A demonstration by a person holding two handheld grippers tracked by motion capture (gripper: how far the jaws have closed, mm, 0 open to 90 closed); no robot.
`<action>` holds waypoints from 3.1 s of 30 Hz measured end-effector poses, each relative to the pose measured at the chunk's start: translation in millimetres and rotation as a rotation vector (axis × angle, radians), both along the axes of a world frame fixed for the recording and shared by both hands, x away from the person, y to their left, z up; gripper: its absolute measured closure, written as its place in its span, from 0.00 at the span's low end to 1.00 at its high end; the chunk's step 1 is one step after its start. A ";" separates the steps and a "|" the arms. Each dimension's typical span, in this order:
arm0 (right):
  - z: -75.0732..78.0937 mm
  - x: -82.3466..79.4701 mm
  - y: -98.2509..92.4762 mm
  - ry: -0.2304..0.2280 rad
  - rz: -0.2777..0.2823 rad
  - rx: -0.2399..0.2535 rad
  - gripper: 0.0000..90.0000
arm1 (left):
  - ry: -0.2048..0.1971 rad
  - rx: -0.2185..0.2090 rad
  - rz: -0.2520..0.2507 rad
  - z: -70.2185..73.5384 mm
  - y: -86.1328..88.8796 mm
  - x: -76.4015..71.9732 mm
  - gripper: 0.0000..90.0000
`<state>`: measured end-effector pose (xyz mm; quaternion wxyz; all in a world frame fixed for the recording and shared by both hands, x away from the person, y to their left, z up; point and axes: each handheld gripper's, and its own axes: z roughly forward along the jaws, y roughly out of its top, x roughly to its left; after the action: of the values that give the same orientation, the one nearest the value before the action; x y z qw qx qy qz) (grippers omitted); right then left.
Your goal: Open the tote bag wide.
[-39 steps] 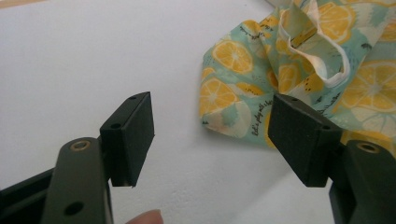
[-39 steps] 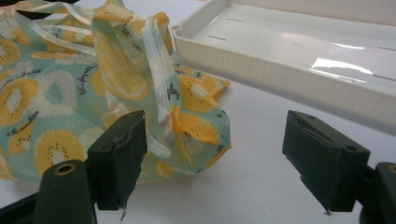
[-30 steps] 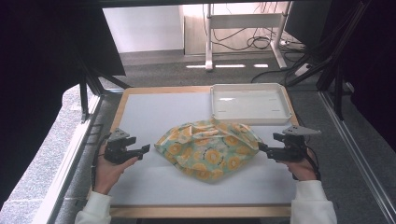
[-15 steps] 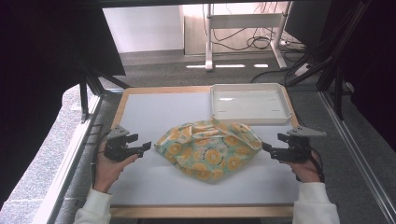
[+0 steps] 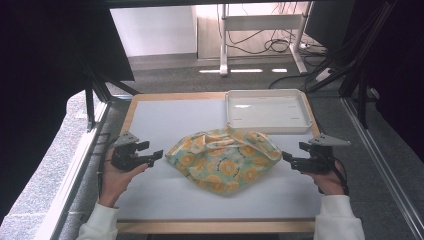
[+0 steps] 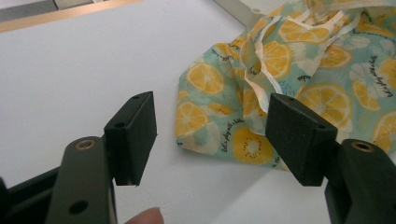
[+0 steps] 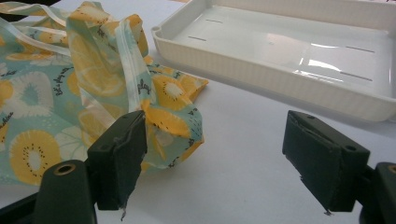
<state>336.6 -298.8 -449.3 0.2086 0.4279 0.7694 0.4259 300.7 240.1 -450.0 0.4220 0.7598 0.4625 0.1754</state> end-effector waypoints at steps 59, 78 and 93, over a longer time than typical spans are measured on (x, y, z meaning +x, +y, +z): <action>2.8 -3.2 0.2 -0.019 -0.005 -0.004 0.24 | -0.002 0.042 -0.103 20.9 -64.9 67.7 0.45; -1.0 -1.5 0.1 -0.001 -0.004 -0.010 0.24 | 0.049 0.053 -0.130 4.7 -76.3 88.5 0.48; -1.4 -2.0 -0.5 -0.004 0.019 0.004 0.24 | 0.138 0.074 -0.210 -9.0 -82.3 90.1 0.61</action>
<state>334.7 -299.3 -450.7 0.2052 0.4203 0.7721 0.4303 390.8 157.8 -458.9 0.3767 0.8294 0.4015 0.0946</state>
